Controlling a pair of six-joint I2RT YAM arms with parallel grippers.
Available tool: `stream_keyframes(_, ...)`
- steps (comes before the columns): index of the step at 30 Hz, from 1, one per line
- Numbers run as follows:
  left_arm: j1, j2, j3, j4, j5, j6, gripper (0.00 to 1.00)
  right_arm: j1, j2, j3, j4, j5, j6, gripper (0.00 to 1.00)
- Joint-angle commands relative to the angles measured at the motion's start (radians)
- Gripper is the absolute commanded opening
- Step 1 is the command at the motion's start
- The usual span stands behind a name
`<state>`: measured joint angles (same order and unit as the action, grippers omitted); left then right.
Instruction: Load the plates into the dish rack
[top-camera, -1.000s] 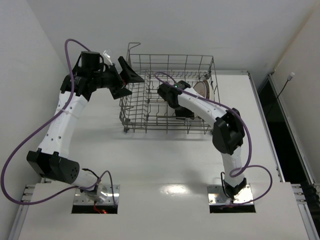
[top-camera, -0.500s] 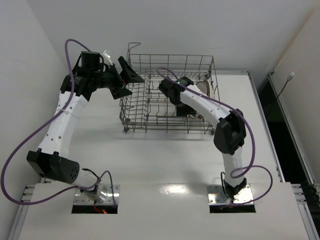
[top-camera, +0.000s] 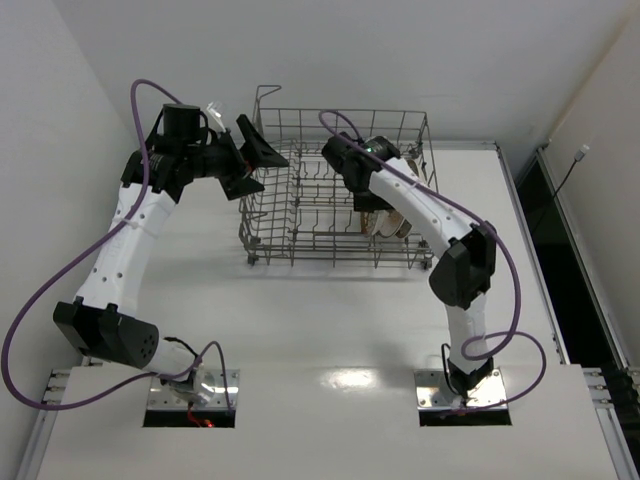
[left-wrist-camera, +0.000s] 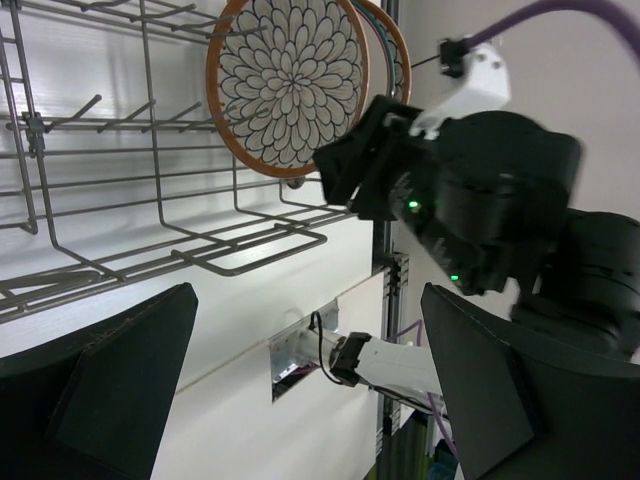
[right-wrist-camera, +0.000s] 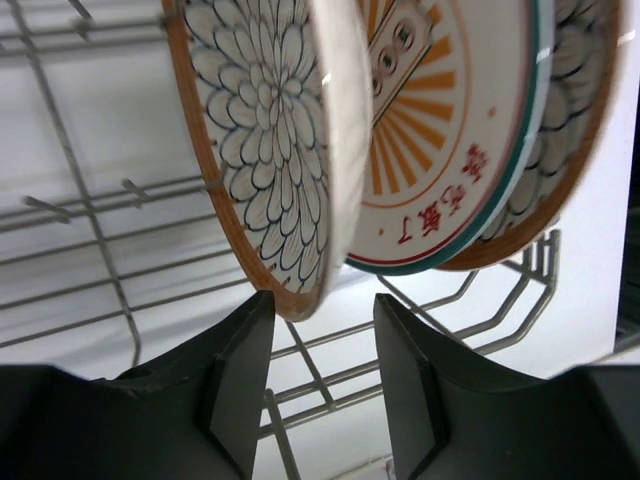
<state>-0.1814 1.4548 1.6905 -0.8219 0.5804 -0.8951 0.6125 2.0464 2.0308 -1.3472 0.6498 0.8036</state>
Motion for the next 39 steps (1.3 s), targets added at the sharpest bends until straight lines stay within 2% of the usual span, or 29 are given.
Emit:
stream_keyframes(1, 0.01, -0.043, 0.0, 0.017, 0.016, 0.005, 0.95, -0.02, -0.075, 0.095, -0.055, 0.05, -0.041, 0.43)
stream_keyframes(5, 0.01, -0.043, -0.009, 0.007, -0.002, 0.015, 0.95, -0.03, -0.139, 0.131, -0.023, 0.039, -0.096, 0.43)
stream_keyframes(8, 0.01, -0.053, -0.009, -0.003, -0.036, 0.025, 0.95, -0.04, -0.208, 0.121, 0.121, -0.031, -0.216, 0.47)
stream_keyframes(11, 0.01, -0.062, -0.018, -0.016, -0.056, 0.045, 0.95, -0.068, -0.278, 0.143, 0.183, -0.183, -0.3, 0.65)
stream_keyframes(15, 0.01, -0.073, -0.029, -0.036, -0.105, 0.079, 0.95, -0.094, -0.318, 0.195, 0.151, -0.233, -0.331, 0.88)
stream_keyframes(18, 0.01, -0.094, -0.041, -0.045, -0.155, 0.09, 0.95, -0.122, -0.353, 0.186, 0.151, -0.272, -0.38, 0.99)
stream_keyframes(23, 0.01, -0.113, -0.041, -0.075, -0.275, 0.125, 0.95, -0.252, -0.373, 0.215, 0.105, -0.464, -0.408, 0.99)
stream_keyframes(27, 0.01, -0.113, -0.041, -0.085, -0.323, 0.143, 0.95, -0.382, -0.437, 0.103, 0.206, -0.637, -0.399, 0.99)
stream_keyframes(32, 0.01, -0.1, -0.023, -0.085, -0.358, 0.143, 0.95, -0.63, -0.468, 0.022, 0.295, -0.948, -0.357, 0.99)
stream_keyframes(36, 0.01, -0.115, 0.0, -0.04, -0.477, 0.154, 0.95, -0.747, -0.459, -0.023, 0.336, -1.16, -0.313, 0.99)
stream_keyframes(39, 0.01, -0.169, -0.047, 0.024, -0.578, 0.154, 0.95, -0.786, -0.469, 0.005, 0.347, -1.17, -0.313, 0.99)
